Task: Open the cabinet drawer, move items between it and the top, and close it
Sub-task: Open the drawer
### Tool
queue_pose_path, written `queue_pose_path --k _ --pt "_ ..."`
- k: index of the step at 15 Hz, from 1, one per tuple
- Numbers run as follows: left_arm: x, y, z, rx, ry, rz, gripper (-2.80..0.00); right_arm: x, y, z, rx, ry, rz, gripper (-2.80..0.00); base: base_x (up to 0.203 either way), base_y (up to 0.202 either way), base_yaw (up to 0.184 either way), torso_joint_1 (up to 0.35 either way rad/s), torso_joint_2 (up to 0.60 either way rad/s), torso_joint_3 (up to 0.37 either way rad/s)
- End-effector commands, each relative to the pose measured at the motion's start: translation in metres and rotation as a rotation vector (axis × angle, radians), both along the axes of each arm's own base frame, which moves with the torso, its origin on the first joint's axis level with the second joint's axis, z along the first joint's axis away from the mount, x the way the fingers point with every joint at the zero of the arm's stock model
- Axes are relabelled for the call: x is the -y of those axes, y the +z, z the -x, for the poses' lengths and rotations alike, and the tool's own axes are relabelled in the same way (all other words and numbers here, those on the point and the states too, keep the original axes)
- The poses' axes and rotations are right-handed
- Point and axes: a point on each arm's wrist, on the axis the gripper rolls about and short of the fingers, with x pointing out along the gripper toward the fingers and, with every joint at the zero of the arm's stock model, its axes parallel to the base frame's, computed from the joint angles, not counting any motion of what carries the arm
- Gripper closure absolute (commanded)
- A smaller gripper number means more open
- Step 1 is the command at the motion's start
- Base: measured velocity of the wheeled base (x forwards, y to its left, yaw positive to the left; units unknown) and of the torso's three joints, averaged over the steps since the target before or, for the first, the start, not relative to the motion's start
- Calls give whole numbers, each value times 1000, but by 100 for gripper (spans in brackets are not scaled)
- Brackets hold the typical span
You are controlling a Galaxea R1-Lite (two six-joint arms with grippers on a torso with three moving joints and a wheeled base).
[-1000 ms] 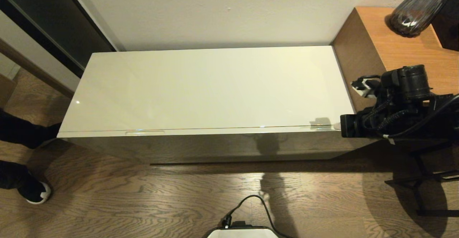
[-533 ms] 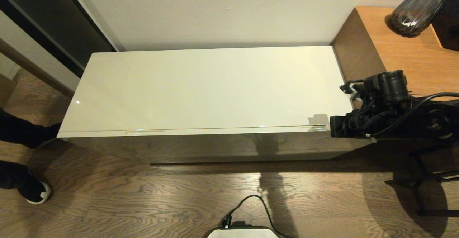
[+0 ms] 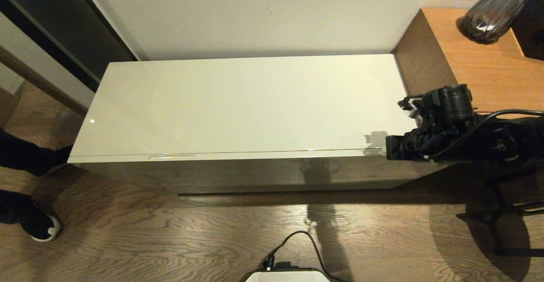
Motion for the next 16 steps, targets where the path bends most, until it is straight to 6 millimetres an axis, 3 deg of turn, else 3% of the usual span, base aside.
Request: queue_pose_path --k 1,16 --pt "0 0 0 -1 0 0 0 -1 -2 -2 -4 1 0 0 0 0 0 0 0 0" --pt "0 0 0 -1 0 0 0 -4 -17 -19 -20 -12 -1 0 0 0 0 0 0 0"
